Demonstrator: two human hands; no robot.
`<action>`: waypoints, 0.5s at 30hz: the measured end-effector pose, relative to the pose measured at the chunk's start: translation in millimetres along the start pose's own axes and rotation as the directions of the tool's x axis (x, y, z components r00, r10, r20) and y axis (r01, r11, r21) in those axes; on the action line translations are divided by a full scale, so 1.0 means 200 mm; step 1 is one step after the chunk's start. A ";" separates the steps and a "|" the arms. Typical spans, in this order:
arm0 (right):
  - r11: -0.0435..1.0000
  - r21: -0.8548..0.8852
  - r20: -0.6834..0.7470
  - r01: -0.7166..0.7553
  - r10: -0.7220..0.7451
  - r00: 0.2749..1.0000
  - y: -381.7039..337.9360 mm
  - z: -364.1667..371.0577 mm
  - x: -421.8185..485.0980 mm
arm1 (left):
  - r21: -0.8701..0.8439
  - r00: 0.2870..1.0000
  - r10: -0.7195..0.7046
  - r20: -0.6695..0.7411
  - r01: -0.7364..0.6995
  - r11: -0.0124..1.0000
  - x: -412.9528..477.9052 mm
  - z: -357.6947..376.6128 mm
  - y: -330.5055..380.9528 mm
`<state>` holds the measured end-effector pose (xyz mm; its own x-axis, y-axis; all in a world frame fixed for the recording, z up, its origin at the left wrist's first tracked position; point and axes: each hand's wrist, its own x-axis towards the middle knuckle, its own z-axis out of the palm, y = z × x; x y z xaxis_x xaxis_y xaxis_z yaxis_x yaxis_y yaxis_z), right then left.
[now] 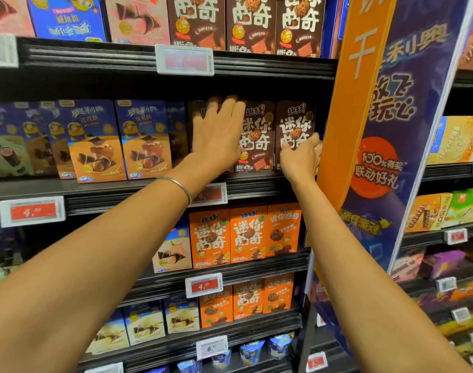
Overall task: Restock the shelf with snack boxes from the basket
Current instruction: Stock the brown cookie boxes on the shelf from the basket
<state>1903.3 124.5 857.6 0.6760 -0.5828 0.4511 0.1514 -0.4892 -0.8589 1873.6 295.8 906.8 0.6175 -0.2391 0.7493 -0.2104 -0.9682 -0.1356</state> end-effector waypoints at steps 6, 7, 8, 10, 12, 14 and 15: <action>1.000 0.001 0.023 0.003 -0.003 1.000 0.01 0.00 0.00 | -0.008 1.000 0.009 -0.019 -0.009 1.000 0.01 0.02 0.00; 1.000 0.007 0.026 0.009 -0.009 1.000 0.01 0.00 0.00 | -0.019 1.000 0.007 -0.022 -0.007 1.000 0.01 0.02 0.00; 1.000 0.017 0.025 0.015 -0.015 1.000 0.01 0.00 0.00 | -0.035 1.000 0.000 -0.029 -0.001 0.999 0.00 0.02 0.00; 0.998 0.050 0.012 0.027 -0.028 1.000 0.01 -0.01 0.00 | -0.074 0.998 -0.022 -0.066 0.017 0.997 -0.01 0.02 -0.02; 0.996 0.080 0.004 0.031 -0.031 1.000 0.01 -0.02 0.00 | -0.147 0.991 -0.070 -0.111 0.053 0.988 -0.05 0.02 -0.03; 0.994 0.110 0.013 0.019 -0.021 1.000 0.01 -0.02 0.01 | -0.281 0.977 -0.169 -0.130 0.127 0.951 -0.11 0.04 -0.03; 0.992 0.126 0.019 0.010 -0.013 1.000 0.01 -0.02 0.01 | -0.370 0.965 -0.236 -0.111 0.180 0.911 -0.14 0.05 -0.02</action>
<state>1901.6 119.9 858.2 0.6879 -0.5637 0.4571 0.2481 -0.4092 -0.8781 1864.6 306.6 880.2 0.5618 0.0056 0.8273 -0.3612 -0.8980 0.2514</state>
